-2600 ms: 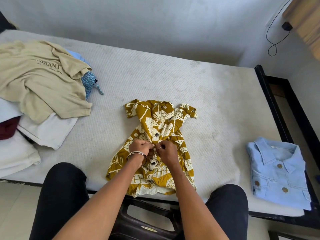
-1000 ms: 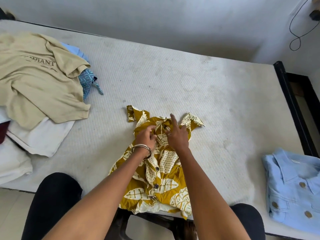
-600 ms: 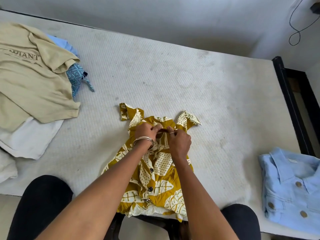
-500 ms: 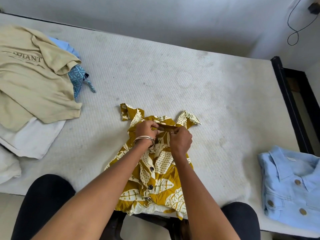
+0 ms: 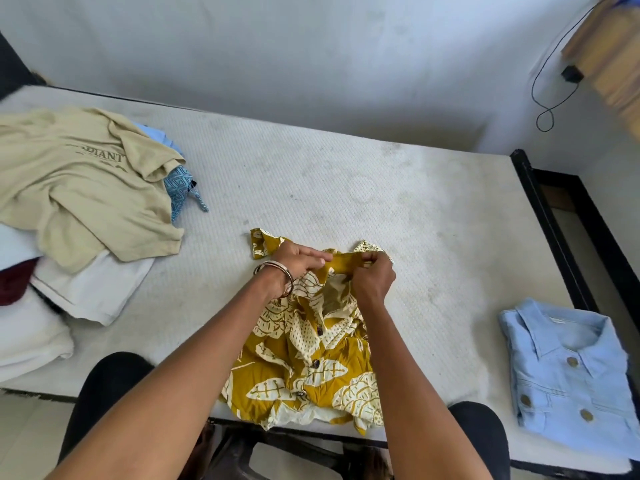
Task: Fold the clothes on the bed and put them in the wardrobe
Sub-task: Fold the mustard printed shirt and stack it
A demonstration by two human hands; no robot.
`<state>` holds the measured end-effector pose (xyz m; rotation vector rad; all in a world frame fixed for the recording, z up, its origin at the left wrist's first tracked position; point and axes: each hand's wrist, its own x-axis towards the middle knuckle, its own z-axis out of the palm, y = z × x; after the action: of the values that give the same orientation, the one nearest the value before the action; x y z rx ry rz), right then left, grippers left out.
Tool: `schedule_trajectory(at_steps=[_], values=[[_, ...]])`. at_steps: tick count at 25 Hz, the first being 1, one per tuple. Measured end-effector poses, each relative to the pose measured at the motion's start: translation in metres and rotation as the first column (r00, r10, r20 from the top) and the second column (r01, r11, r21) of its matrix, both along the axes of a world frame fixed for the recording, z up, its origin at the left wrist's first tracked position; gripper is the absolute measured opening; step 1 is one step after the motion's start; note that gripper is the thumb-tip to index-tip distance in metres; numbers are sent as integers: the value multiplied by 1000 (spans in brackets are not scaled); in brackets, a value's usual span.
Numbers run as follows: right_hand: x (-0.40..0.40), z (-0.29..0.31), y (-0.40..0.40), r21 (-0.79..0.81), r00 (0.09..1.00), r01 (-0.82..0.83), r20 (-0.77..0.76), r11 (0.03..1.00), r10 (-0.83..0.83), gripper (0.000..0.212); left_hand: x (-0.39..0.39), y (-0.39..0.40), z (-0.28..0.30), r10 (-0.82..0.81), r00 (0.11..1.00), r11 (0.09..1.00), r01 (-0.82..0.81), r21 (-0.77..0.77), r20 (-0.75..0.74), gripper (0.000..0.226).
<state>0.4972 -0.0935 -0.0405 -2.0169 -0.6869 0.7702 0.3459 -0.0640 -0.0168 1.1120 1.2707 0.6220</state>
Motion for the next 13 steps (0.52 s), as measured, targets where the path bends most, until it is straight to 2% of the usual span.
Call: schedule_trajectory(at_steps=[3,5,7,9,13], values=[[9,9,-15,53,983,-157,-88,986,161,49,-9,-10,9,153,961,979,-117,-165,229,31],[21,10,-25,139,923,-210,-299,968,243,44,-17,-12,14,324,873,931,-225,-288,365,40],[34,14,-35,170,804,-148,-553,974,219,31,-28,-14,12,394,836,905,-281,-320,381,50],[41,18,-41,179,684,-43,-711,983,159,28,-36,-17,10,356,858,922,-258,-288,371,57],[36,27,-38,234,560,79,-815,969,151,35,-37,-26,10,129,942,982,-77,-175,309,66]])
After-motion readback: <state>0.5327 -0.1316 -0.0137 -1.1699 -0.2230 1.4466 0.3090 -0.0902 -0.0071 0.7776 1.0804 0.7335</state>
